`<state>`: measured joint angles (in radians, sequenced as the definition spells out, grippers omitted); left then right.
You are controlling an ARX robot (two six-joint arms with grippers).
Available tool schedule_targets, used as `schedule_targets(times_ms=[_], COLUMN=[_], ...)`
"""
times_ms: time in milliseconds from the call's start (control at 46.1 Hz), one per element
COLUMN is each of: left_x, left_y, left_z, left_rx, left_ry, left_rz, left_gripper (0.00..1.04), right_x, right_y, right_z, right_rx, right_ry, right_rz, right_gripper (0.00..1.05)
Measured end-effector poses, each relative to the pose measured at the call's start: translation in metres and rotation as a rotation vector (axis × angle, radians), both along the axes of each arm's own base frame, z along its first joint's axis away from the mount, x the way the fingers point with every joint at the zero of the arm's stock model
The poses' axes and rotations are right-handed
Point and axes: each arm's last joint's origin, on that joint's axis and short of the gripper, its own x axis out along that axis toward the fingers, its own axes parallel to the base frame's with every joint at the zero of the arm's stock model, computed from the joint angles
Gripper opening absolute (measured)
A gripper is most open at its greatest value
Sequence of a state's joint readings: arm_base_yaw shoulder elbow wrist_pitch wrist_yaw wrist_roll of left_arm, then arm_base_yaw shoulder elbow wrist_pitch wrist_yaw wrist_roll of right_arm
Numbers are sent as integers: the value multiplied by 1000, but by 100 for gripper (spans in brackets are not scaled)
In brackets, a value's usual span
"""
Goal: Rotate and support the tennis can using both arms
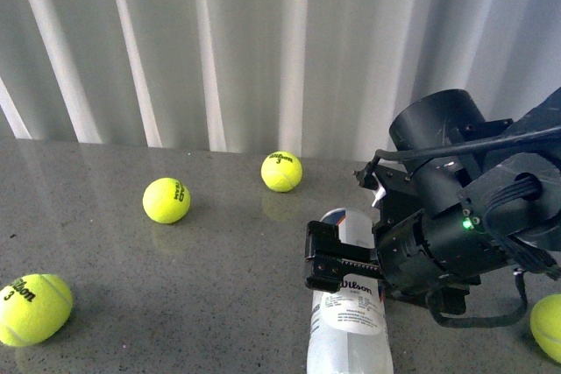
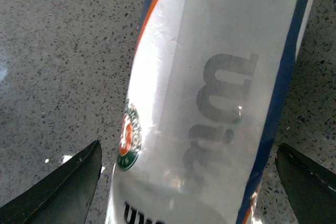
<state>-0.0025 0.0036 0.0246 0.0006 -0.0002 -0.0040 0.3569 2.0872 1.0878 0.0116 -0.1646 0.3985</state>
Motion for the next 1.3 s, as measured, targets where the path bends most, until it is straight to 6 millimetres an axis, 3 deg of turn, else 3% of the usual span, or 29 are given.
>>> schedule_targets(times_ms=[108, 369, 542, 672, 824, 976, 1084, 1236, 1301], left_x=[0, 0, 0, 0, 0, 0, 0, 0, 0], left_y=[0, 0, 0, 0, 0, 0, 0, 0, 0], left_z=[0, 0, 0, 0, 0, 0, 0, 0, 0], left_rx=[0, 0, 0, 0, 0, 0, 0, 0, 0], left_ry=[0, 0, 0, 0, 0, 0, 0, 0, 0], left_rz=[0, 0, 0, 0, 0, 0, 0, 0, 0], left_gripper=[98, 98, 98, 98, 98, 98, 98, 98, 98], right_x=[5, 12, 0, -11, -14, -14, -16, -15, -17], right_y=[4, 3, -3, -11, -15, -13, -7, 3, 6], right_z=[-12, -8, 15, 39, 36, 5, -14, -18, -19], right_rx=[-42, -186, -355, -600, -786, -887, -826, -774, -742], right_ry=[18, -95, -323, -614, -760, -847, -826, -805, -787], right_rz=[-15, 117, 467, 921, 1282, 1591, 1623, 1568, 1542], right_gripper=[97, 59, 40, 29, 21, 12, 10, 7, 20])
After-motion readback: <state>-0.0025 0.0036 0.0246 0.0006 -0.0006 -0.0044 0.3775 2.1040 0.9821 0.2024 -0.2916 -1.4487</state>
